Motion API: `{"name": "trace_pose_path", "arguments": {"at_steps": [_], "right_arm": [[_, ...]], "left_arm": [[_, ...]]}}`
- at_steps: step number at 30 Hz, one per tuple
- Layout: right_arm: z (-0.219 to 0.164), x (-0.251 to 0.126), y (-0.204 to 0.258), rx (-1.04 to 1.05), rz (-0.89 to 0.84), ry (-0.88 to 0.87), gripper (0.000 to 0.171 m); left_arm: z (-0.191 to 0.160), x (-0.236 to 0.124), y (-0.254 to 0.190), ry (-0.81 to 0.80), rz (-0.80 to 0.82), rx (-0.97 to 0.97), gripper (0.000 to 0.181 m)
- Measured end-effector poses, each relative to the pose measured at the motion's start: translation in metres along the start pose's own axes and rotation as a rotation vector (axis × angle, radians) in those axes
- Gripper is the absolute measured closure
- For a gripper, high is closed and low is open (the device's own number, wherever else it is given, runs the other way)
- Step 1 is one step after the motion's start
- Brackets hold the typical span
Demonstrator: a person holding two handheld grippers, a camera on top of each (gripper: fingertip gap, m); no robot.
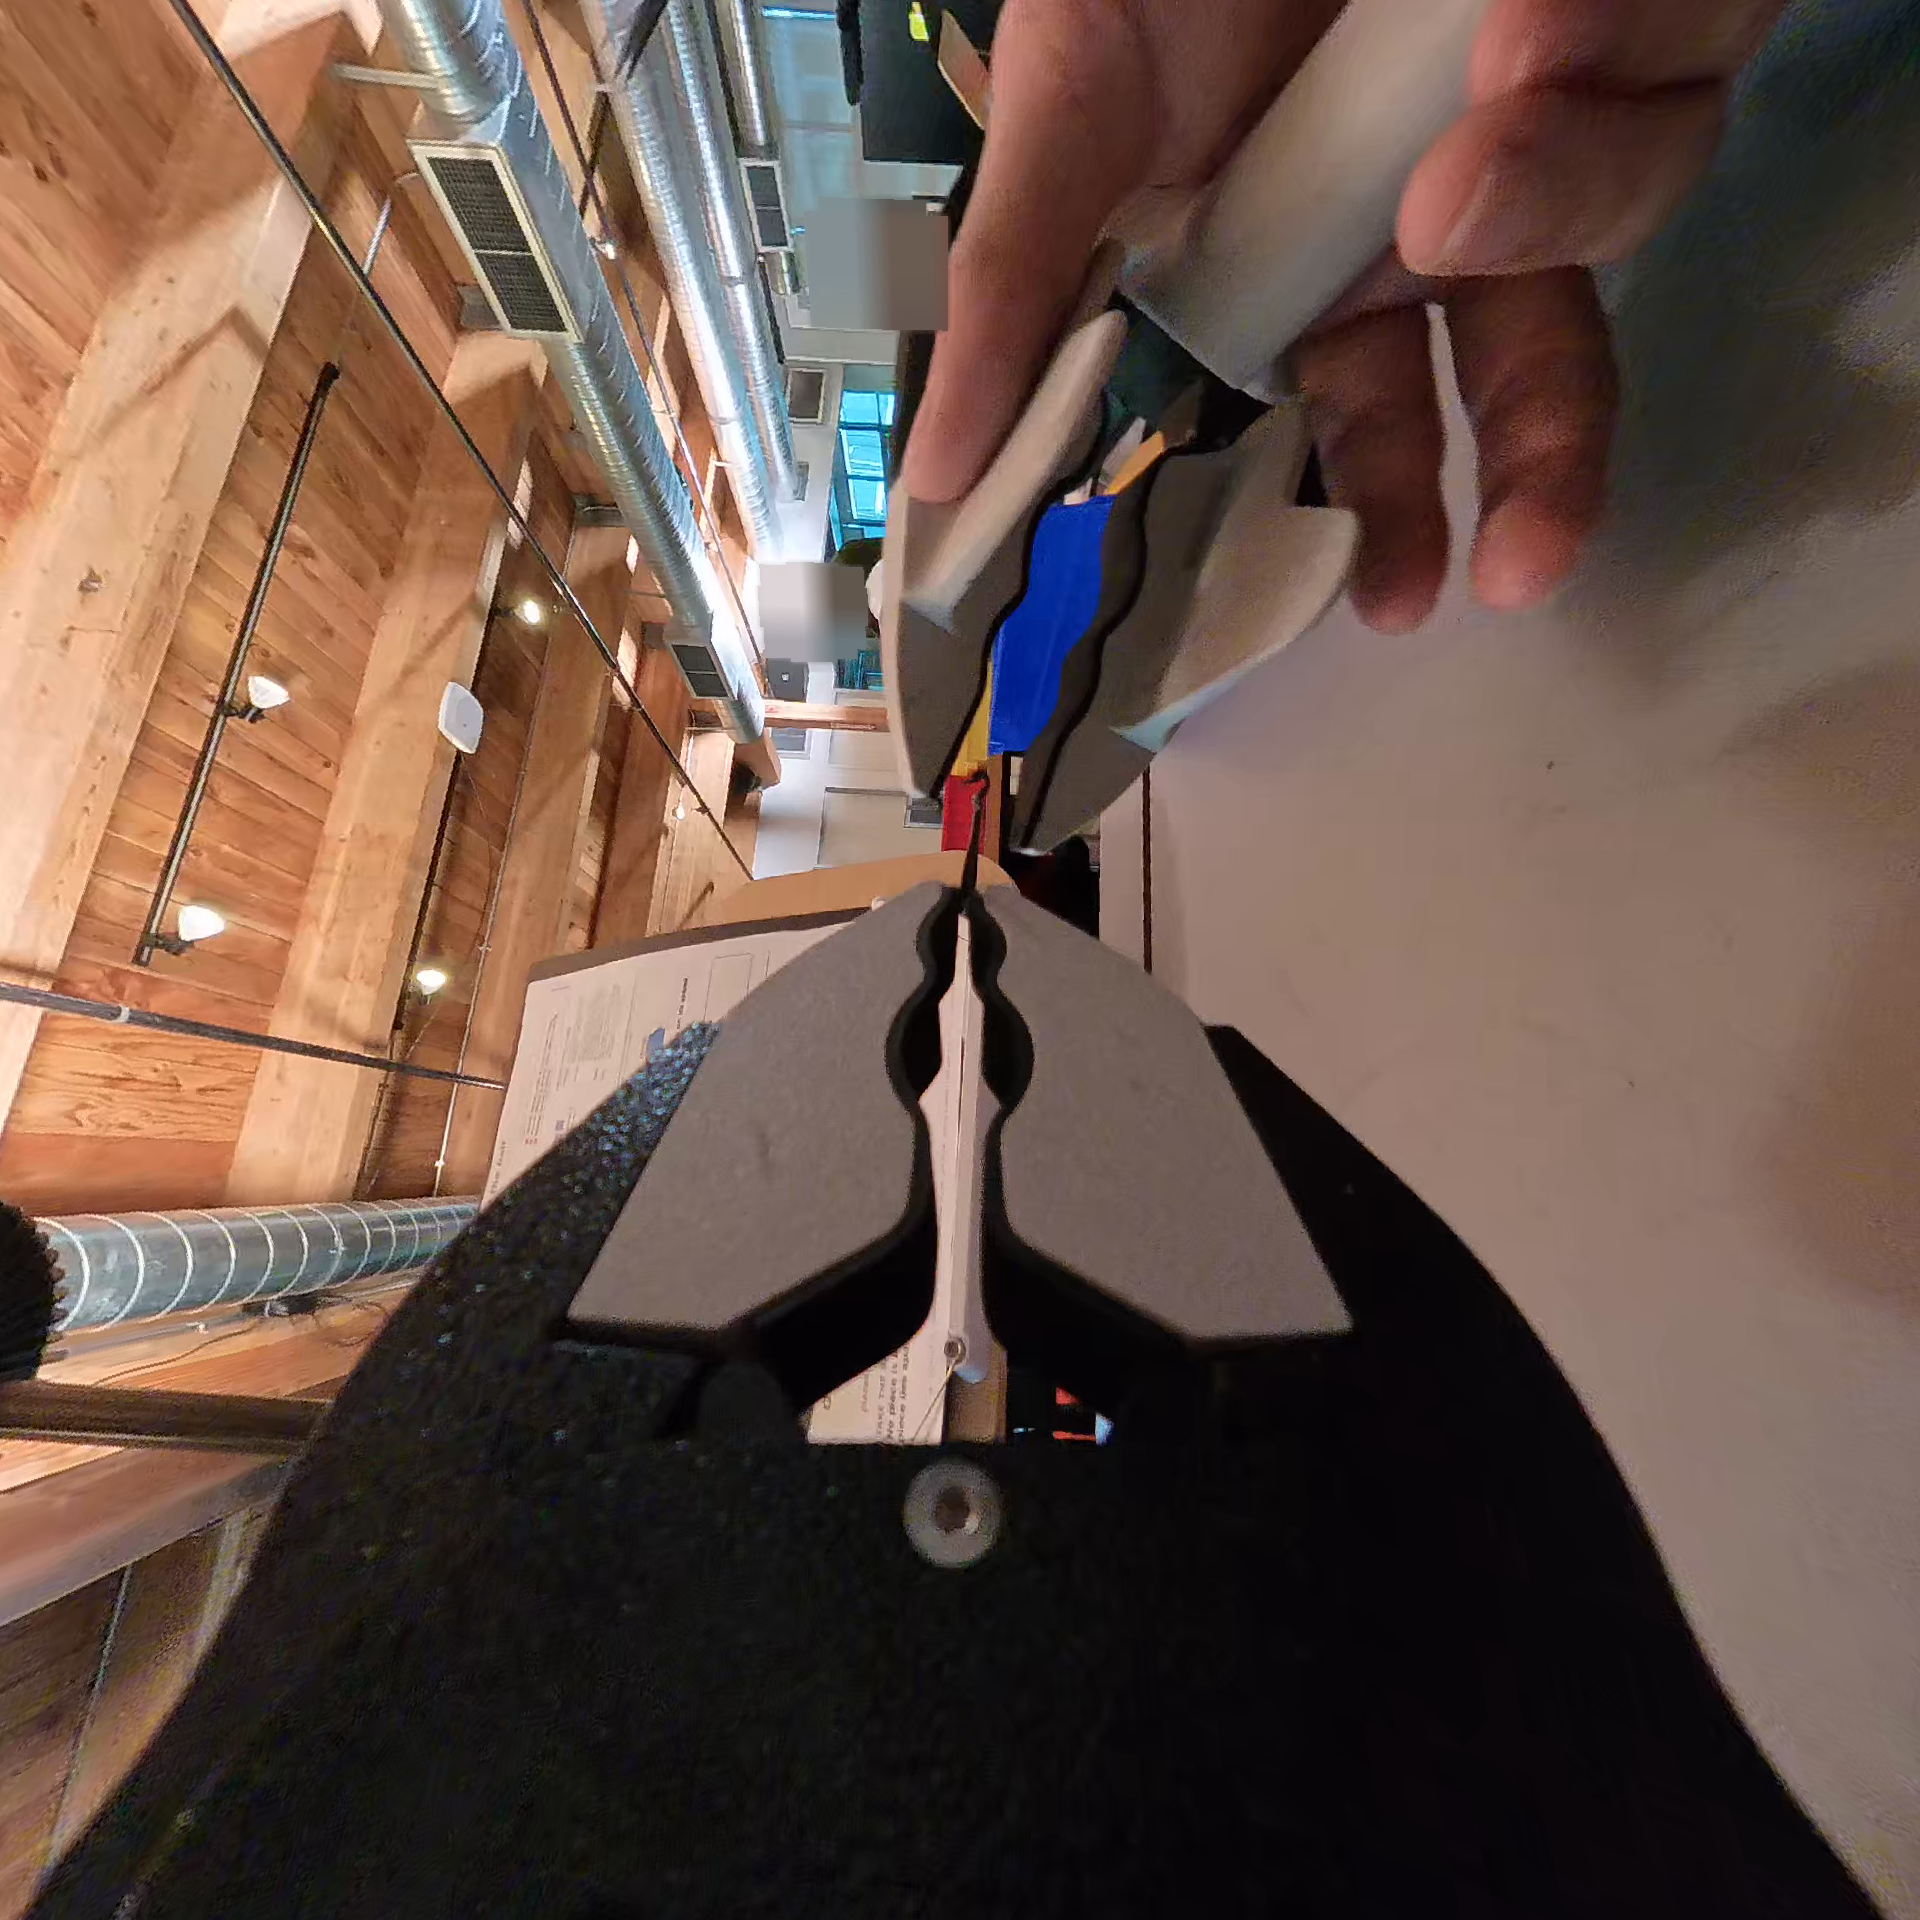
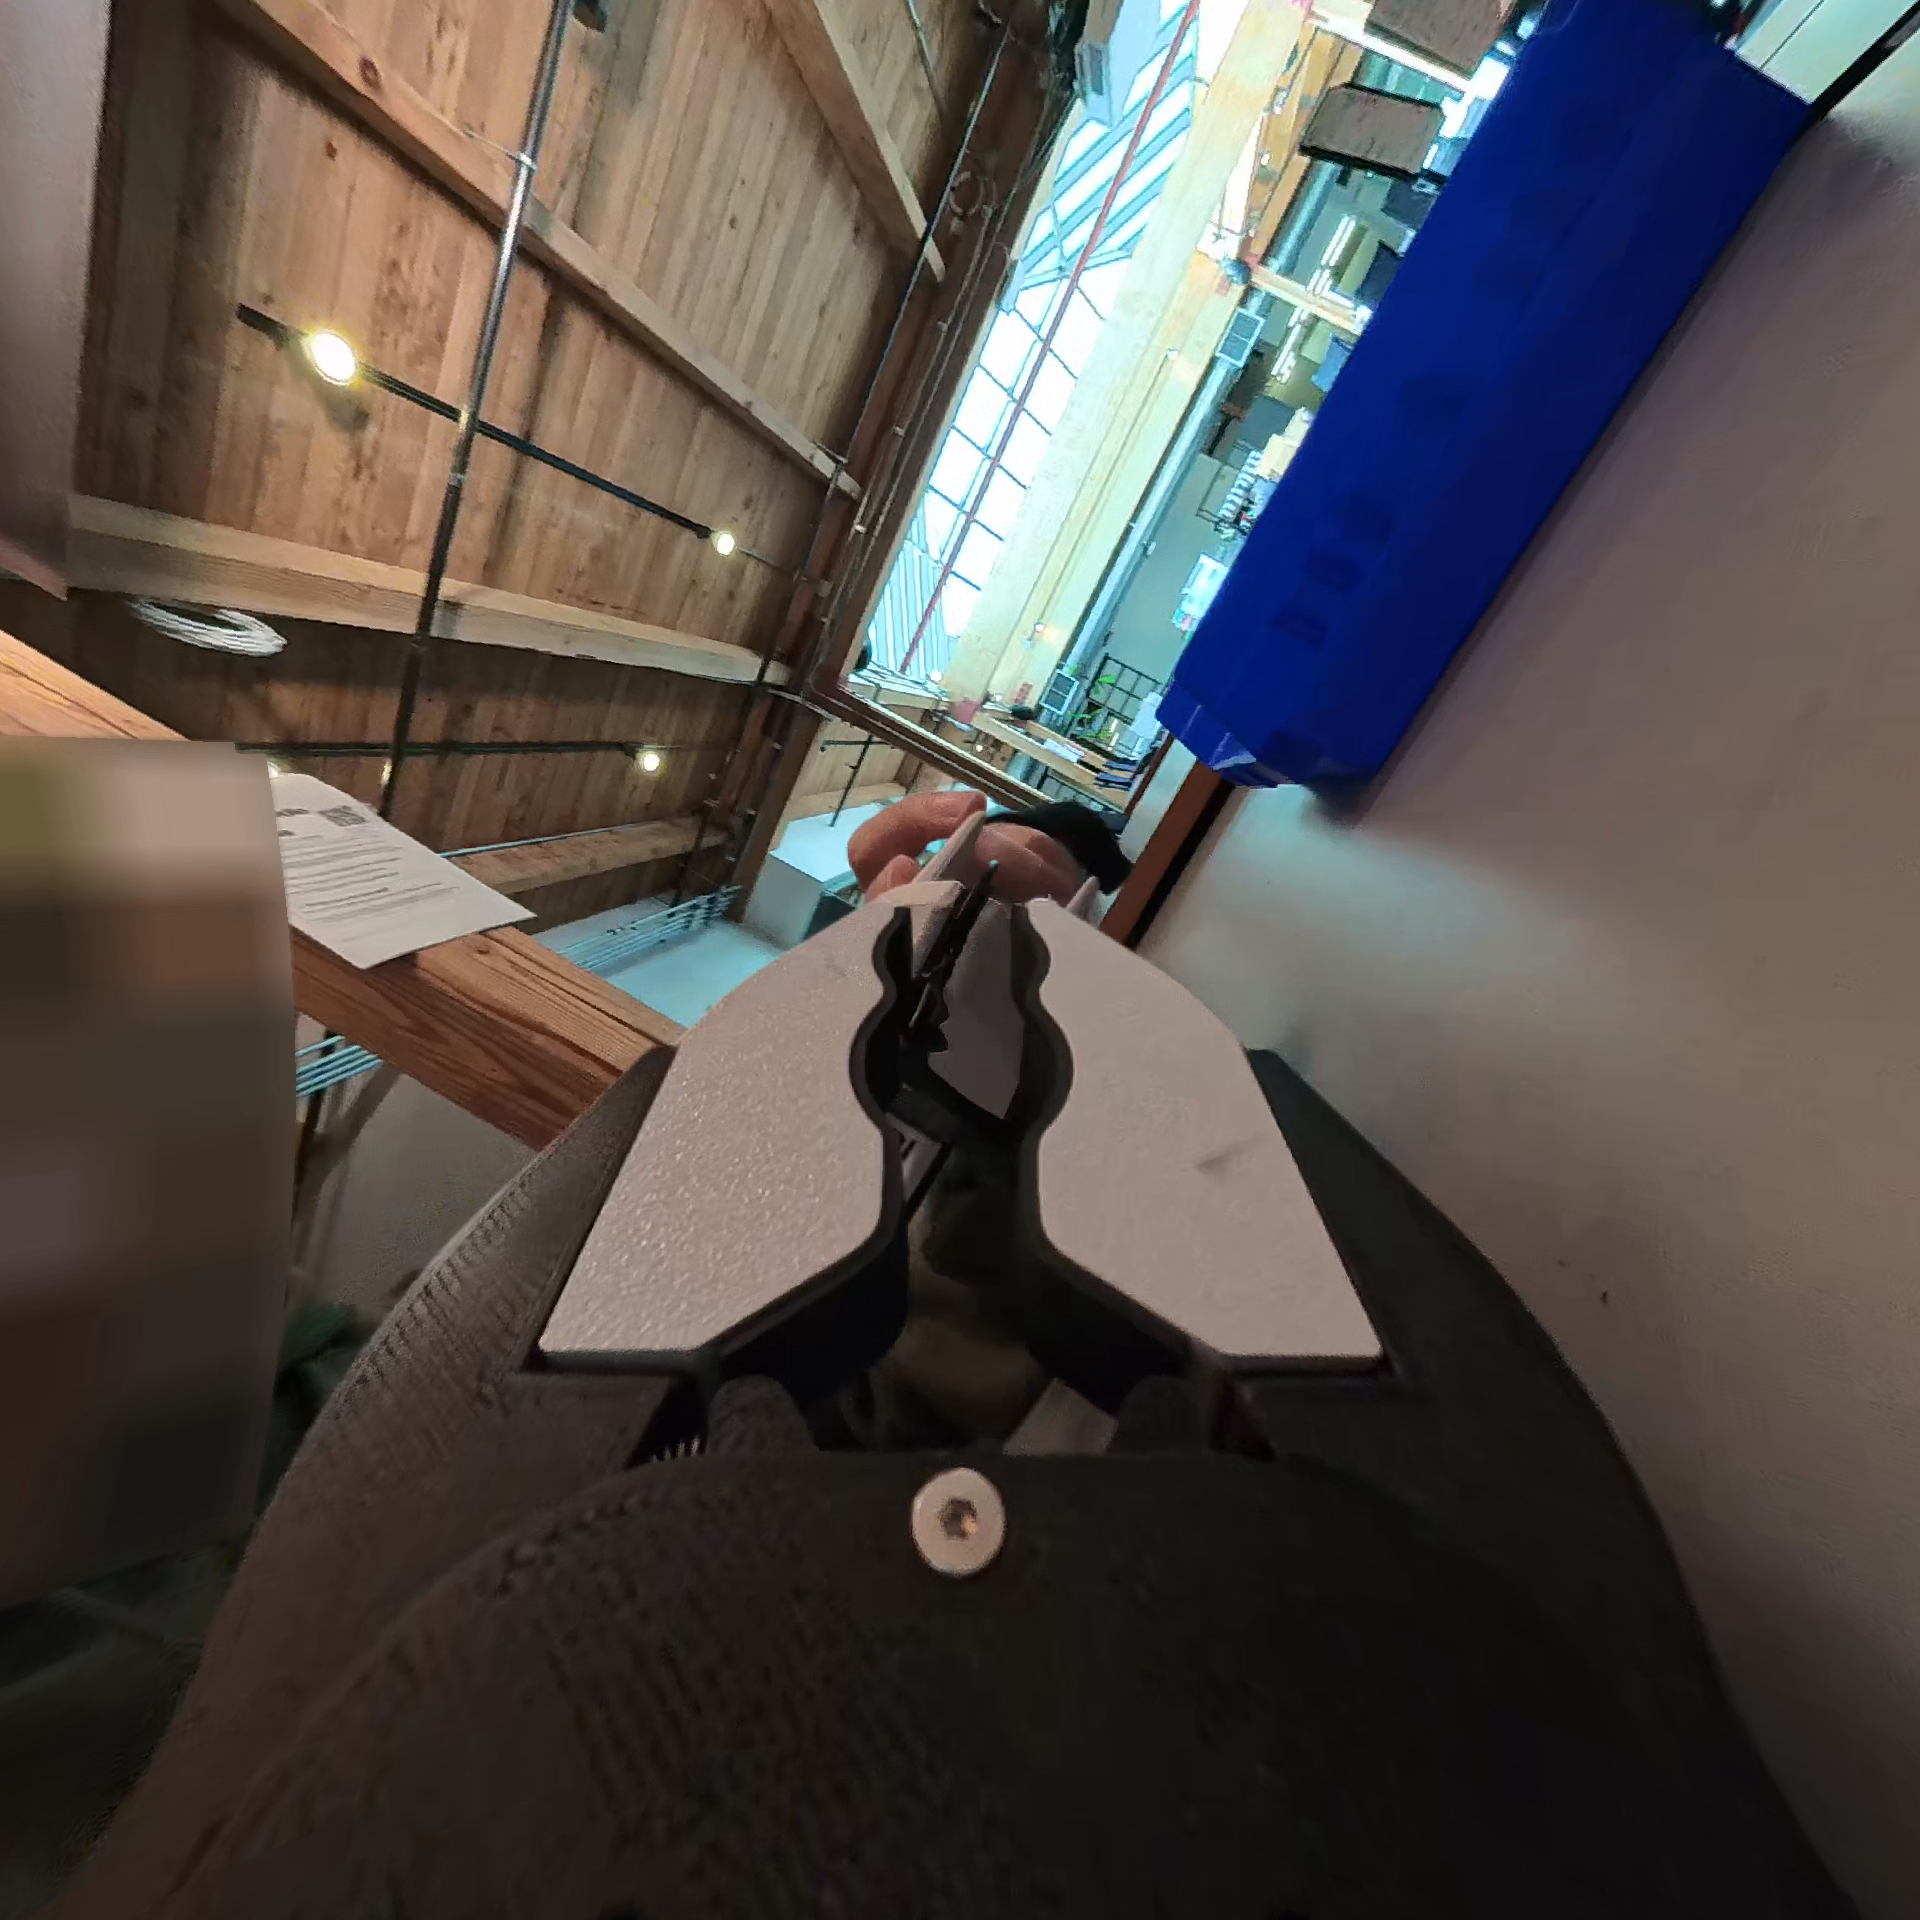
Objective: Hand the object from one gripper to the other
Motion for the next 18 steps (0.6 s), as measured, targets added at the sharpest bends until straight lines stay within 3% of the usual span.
{"name": "trace_pose_path", "arguments": {"at_steps": [1, 3, 5, 10, 14, 18], "right_arm": [[0.0, 0.0, 0.0, -0.009, -0.001, 0.008, 0.154], [-0.002, 0.002, 0.002, -0.031, 0.009, 0.027, 0.167], [-0.002, 0.003, 0.002, -0.079, -0.025, 0.031, 0.169], [0.008, -0.001, 0.012, -0.236, -0.026, -0.045, 0.171], [0.015, -0.005, 0.026, -0.489, -0.055, -0.056, 0.171], [0.005, 0.001, 0.035, -0.813, -0.162, 0.197, 0.17]], "left_arm": [[0.001, 0.001, -0.001, 0.001, -0.007, 0.008, 0.18], [0.002, 0.002, -0.003, 0.003, -0.008, 0.012, 0.18], [0.001, 0.003, -0.004, 0.016, -0.007, -0.005, 0.179], [-0.009, 0.003, 0.0, 0.016, 0.003, -0.275, 0.148], [-0.017, 0.005, 0.0, -0.093, -0.204, -0.811, 0.139], [-0.024, 0.0, 0.009, -0.294, -0.339, -1.251, 0.147]]}}
Point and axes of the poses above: each gripper's, where its closed fingertips meet, x out along the fingers, z out of its top, y = z × x across the jaws, the point moved 9 cm from there along -x, back along the fingers, and after that the axes turned 2 degrees about -y, right-handed, at the moved point
